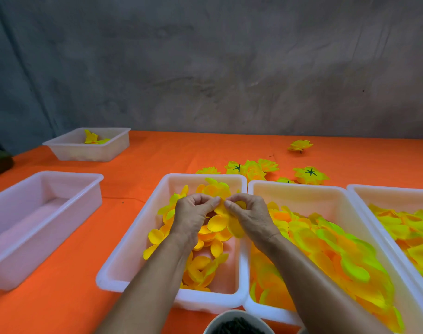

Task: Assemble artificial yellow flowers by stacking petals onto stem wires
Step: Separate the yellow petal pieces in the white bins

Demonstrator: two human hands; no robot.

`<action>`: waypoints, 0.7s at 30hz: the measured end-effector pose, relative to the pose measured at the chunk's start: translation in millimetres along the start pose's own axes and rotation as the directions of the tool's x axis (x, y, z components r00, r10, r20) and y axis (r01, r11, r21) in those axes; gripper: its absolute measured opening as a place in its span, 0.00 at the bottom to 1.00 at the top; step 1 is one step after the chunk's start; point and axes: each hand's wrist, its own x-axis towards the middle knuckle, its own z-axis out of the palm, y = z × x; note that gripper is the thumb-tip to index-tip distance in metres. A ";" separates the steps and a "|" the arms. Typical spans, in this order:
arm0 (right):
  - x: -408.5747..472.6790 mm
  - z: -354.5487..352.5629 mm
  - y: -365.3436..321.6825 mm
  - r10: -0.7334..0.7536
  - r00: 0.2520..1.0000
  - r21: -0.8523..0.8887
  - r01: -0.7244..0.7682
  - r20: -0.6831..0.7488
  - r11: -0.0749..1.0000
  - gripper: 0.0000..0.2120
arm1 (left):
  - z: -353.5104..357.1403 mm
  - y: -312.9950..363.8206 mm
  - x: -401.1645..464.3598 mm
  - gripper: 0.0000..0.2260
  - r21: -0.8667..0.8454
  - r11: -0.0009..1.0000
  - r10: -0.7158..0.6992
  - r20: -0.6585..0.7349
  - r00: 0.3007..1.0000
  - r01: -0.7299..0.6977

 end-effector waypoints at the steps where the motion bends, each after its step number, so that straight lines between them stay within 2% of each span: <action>1: -0.5 -0.6 -0.3 0.025 1.000 0.024 -0.025 0.011 0.999 0.07 | -0.7 0.5 0.9 0.05 -0.042 0.996 -0.072 0.041 0.997 0.073; 4: -2.2 -3.4 -2.4 0.092 0.995 0.140 -0.095 0.027 0.986 0.09 | -2.8 4.5 2.1 0.02 -0.175 0.962 -0.187 0.141 0.972 0.210; 7: -2.8 -3.0 -2.9 0.081 0.997 0.153 -0.080 0.002 0.985 0.08 | -0.6 2.7 0.9 0.03 -0.198 0.959 -0.182 0.122 0.976 0.204; 9: -2.4 0.0 -1.6 0.043 0.998 0.094 -0.038 -0.051 0.995 0.06 | 1.3 -3.1 -0.6 0.08 0.038 0.998 -0.051 0.024 0.998 0.050; 11: -1.4 2.0 0.1 0.013 0.997 0.035 -0.010 -0.079 0.999 0.05 | 3.3 -6.8 -1.4 0.12 0.233 0.968 0.089 0.010 0.996 -0.089; 13: 0.3 0.7 -0.1 0.019 0.997 0.032 -0.017 -0.078 0.999 0.07 | 3.4 -5.5 -0.9 0.13 0.177 0.982 0.061 0.048 0.997 -0.069; 17: 1.4 -2.5 0.9 0.094 0.993 0.180 -0.079 -0.074 0.980 0.12 | 4.1 2.0 -0.3 0.08 -0.079 0.987 -0.128 0.143 0.982 0.140; 19: 0.9 0.6 2.0 0.089 0.993 0.230 -0.068 -0.080 0.971 0.10 | 5.6 0.8 -0.6 0.08 -0.092 0.983 -0.151 0.088 0.985 0.159; 21: 0.4 2.2 1.0 0.040 0.997 0.216 -0.023 -0.072 0.976 0.04 | 5.7 -3.4 1.2 0.10 0.023 0.997 -0.071 -0.060 0.996 0.072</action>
